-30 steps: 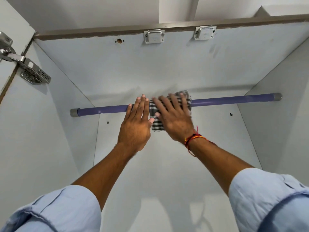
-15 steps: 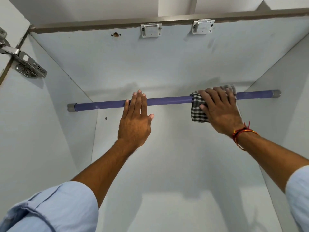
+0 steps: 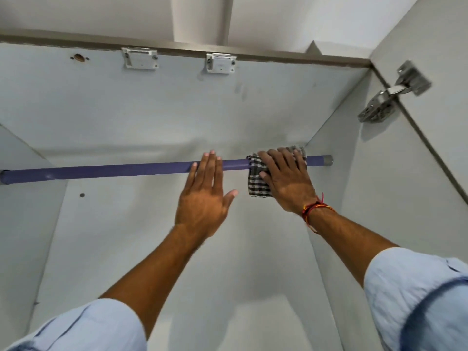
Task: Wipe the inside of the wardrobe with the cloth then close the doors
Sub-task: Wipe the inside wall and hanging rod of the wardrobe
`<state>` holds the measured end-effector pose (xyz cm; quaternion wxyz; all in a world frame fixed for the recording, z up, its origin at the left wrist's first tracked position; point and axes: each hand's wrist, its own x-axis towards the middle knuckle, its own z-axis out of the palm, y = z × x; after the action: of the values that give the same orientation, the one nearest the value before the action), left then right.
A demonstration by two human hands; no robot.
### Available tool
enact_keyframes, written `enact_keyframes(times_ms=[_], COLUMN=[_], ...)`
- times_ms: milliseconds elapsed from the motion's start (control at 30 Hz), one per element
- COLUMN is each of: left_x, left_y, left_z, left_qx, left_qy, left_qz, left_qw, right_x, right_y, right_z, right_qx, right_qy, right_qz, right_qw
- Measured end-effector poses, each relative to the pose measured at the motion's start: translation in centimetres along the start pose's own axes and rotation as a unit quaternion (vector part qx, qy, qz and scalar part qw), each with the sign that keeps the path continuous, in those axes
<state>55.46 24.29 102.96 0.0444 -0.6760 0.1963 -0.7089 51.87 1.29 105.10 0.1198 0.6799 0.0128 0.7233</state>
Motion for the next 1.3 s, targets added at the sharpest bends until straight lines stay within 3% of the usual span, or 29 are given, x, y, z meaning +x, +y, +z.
enact_keyframes(times_ms=[167,300,467,600,800,967,1167,1300], left_x=[0.1,0.2,0.1,0.3,0.4,0.4,0.8,0.8], left_y=[0.3,0.3,-0.1,0.2,0.1,0.2,-0.1,0.5], left_z=[0.4,0.5,0.9,1.1,0.7,0.1,-0.4,-1.2], left_qx=[0.002,-0.012,-0.008,-0.008,0.005,-0.012,-0.061,-0.092], left_qy=[0.007,0.014,0.033,0.034,0.011,-0.008,-0.03,-0.005], left_qz=[0.002,0.003,0.007,0.004,0.006,0.002,-0.005,-0.017], left_qw=[1.0,1.0,0.999,0.999,1.0,1.0,0.998,0.996], right_x=[-1.6,-0.9,-0.1,0.1,-2.4,-1.0,0.8,1.0], right_y=[7.8,4.5,-2.0,-0.7,7.7,4.4,-1.9,-3.5], right_z=[-0.2,0.4,1.3,1.9,1.9,1.5,0.7,0.6], right_qx=[-0.041,-0.025,0.008,-0.016,-0.021,-0.004,0.041,0.069], right_qy=[-0.023,-0.001,0.034,0.034,0.051,0.04,0.004,0.016], right_qz=[0.025,0.072,-0.028,-0.068,0.052,0.058,-0.05,-0.044], right_qw=[0.999,0.997,0.999,0.997,0.997,0.998,0.998,0.997])
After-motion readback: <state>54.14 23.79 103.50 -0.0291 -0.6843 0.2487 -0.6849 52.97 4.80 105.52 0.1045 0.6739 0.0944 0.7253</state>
